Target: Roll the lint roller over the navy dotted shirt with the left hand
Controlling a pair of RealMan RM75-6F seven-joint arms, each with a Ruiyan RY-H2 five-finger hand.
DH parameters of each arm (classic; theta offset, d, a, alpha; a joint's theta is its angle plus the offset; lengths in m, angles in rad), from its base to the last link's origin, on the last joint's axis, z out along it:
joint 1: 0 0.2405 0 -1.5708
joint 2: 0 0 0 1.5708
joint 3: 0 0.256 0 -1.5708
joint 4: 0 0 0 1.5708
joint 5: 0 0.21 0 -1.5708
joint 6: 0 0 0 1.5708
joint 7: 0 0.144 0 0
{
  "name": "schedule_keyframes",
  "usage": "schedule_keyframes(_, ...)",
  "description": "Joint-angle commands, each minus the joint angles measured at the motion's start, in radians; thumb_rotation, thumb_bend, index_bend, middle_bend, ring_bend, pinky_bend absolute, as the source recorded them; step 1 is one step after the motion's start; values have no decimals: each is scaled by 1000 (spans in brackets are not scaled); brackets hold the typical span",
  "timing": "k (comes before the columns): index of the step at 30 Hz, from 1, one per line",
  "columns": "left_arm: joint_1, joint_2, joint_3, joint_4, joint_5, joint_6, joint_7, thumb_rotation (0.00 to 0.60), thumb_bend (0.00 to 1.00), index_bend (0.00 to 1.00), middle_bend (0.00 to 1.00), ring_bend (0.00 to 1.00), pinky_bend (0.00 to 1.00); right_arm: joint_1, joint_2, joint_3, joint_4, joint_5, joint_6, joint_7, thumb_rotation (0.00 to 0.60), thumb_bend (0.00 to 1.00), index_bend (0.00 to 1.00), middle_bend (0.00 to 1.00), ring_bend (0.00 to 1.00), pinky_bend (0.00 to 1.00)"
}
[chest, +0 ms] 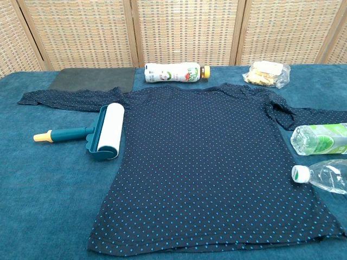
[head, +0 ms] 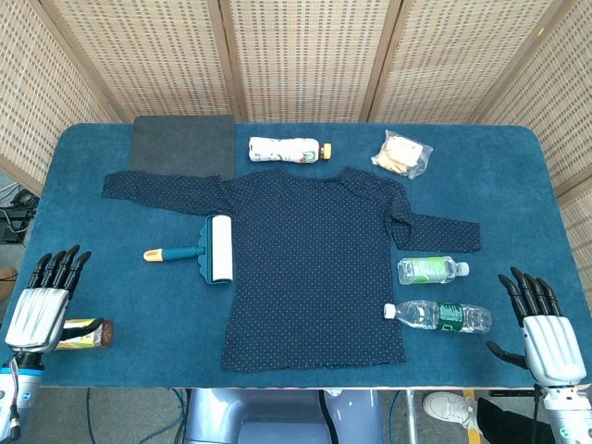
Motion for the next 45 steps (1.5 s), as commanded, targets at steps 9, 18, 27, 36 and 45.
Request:
schedule_keyframes(9, 0, 4, 1, -2, 5, 3, -3, 600, 130, 0, 0, 0, 0, 0, -3, -5, 4, -4, -5, -2, 600, 85, 0, 0, 0, 0)
schedule_keyframes(18, -3, 4, 0, 0, -4, -6, -3, 600, 129, 0, 0, 0, 0, 0, 1, 0, -2, 3, -4, 1, 600, 85, 0, 0, 0, 0)
schedule_keyframes(27, -3, 3, 2, -4, -4, -5, 3, 600, 130, 0, 0, 0, 0, 0, 1, -2, 0, 4, -7, 8, 600, 85, 0, 0, 0, 0)
schedule_keyframes(36, -8, -5, -1, -1, -10, -12, 14, 600, 130, 0, 0, 0, 0, -1, 6, 1, -5, 10, -6, 14, 600, 85, 0, 0, 0, 0)
schedule_keyframes(45, -113, -25, -107, 52, -121, -120, 24, 600, 144, 0, 28, 67, 209, 1, 9, 9, -1, 38, -20, 22, 600, 85, 0, 0, 0, 0)
